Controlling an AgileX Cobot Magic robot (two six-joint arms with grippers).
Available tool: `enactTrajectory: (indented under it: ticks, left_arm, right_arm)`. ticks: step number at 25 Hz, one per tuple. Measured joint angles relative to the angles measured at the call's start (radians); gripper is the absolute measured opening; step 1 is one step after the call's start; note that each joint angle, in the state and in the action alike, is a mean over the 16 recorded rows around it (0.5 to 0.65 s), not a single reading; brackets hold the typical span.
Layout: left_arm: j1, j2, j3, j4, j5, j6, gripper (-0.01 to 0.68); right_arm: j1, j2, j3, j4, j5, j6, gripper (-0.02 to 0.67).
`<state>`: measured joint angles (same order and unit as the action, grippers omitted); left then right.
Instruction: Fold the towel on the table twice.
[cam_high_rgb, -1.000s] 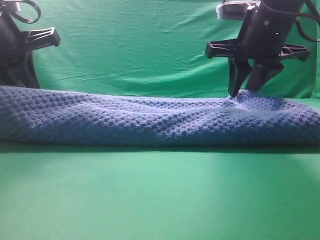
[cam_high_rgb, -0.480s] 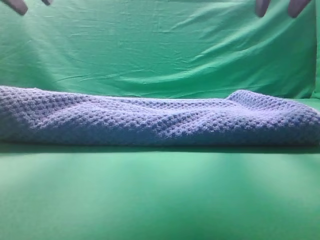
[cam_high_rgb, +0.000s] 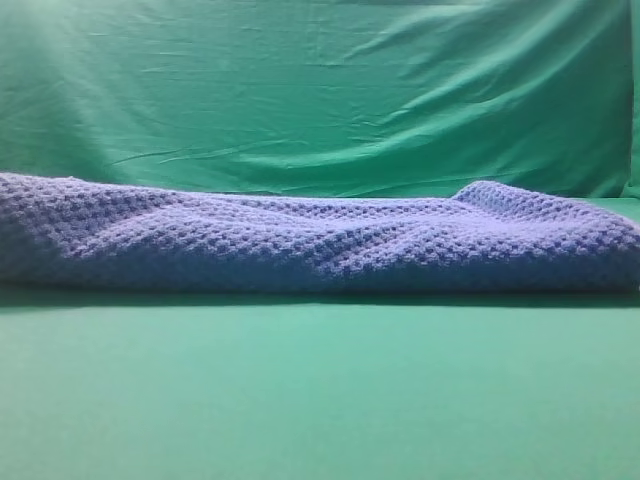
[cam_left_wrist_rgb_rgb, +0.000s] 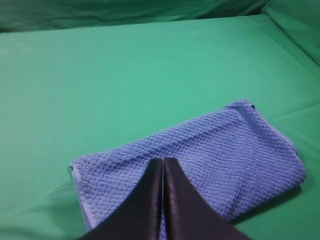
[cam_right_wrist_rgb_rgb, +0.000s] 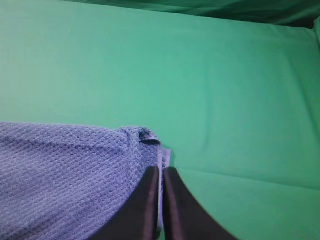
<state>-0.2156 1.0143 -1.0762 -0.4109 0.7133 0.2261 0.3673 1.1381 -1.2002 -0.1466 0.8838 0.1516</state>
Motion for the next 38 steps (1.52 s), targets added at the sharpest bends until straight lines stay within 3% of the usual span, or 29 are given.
enactTrajectory:
  ticks: [9, 23, 38]
  left_arm:
    - [0.0, -0.351, 0.131, -0.052, 0.062, 0.113, 0.0]
    - [0.0, -0.837, 0.5, -0.214, -0.006, 0.227, 0.0]
    - [0.0, -1.025, 0.743, -0.142, -0.108, 0.156, 0.0]
  right_arm:
    - [0.0, -0.261, 0.136, 0.134, -0.022, -0.166, 0.0]
    - [0.0, -0.721, 0.585, 0.228, -0.245, -0.251, 0.0]
    - [0.0, -1.065, 0.857, 0.286, -0.324, -0.254, 0.0]
